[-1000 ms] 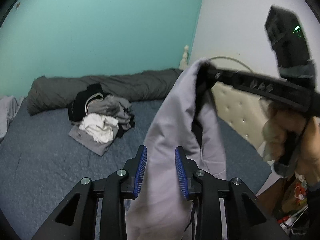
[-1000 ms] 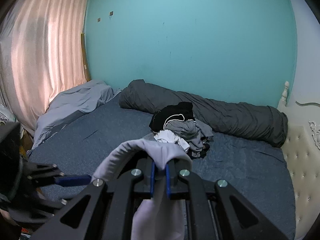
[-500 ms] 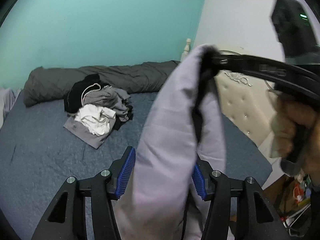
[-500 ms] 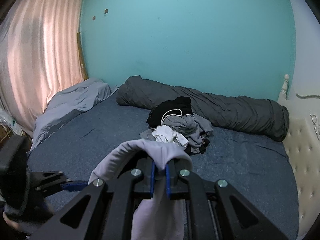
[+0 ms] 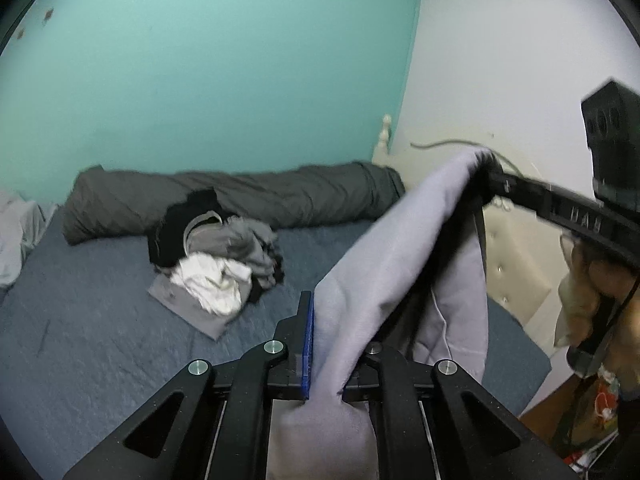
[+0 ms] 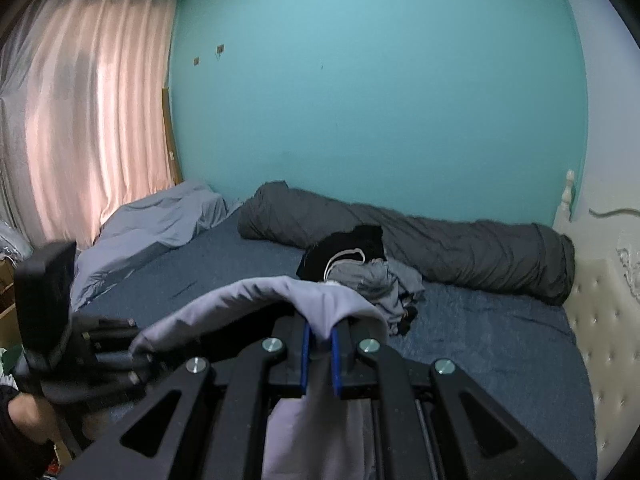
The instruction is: Fold clothes
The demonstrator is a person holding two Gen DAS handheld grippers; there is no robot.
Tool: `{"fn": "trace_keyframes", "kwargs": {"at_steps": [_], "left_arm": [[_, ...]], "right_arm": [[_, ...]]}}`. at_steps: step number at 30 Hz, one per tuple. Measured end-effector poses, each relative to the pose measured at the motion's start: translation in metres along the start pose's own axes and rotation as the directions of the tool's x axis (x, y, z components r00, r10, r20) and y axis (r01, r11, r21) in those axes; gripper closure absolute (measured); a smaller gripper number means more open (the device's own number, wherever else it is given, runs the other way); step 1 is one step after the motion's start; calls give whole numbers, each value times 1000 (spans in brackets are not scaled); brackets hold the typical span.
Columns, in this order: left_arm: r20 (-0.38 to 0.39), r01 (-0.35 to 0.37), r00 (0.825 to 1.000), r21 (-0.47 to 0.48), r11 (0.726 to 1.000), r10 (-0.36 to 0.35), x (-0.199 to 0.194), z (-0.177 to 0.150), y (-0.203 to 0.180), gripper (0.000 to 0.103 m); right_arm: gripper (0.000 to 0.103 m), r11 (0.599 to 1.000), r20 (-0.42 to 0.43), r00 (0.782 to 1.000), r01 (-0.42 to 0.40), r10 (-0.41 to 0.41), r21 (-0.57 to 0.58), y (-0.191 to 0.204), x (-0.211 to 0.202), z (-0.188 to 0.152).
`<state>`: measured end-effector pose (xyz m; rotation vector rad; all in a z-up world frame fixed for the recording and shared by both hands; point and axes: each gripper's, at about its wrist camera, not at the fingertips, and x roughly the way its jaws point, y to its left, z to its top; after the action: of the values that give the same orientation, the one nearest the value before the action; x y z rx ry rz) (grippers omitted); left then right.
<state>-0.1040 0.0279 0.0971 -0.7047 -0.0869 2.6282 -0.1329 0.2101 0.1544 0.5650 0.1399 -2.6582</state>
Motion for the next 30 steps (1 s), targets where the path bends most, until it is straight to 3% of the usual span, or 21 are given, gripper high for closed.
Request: {"fn": "trace_keyframes", "kwargs": {"at_steps": [13, 23, 30], "left_arm": [[124, -62, 991, 85, 994, 52, -69, 78, -28, 95], [186, -71, 982, 146, 987, 43, -126, 89, -58, 95], [187, -71, 982, 168, 983, 39, -132, 96, -66, 95]], "right_arm": [[95, 1000, 124, 992, 30, -28, -8, 9, -69, 52], [95, 999, 184, 983, 25, -17, -43, 24, -134, 69], [95, 999, 191, 982, 2, 7, -49, 22, -144, 75]]}}
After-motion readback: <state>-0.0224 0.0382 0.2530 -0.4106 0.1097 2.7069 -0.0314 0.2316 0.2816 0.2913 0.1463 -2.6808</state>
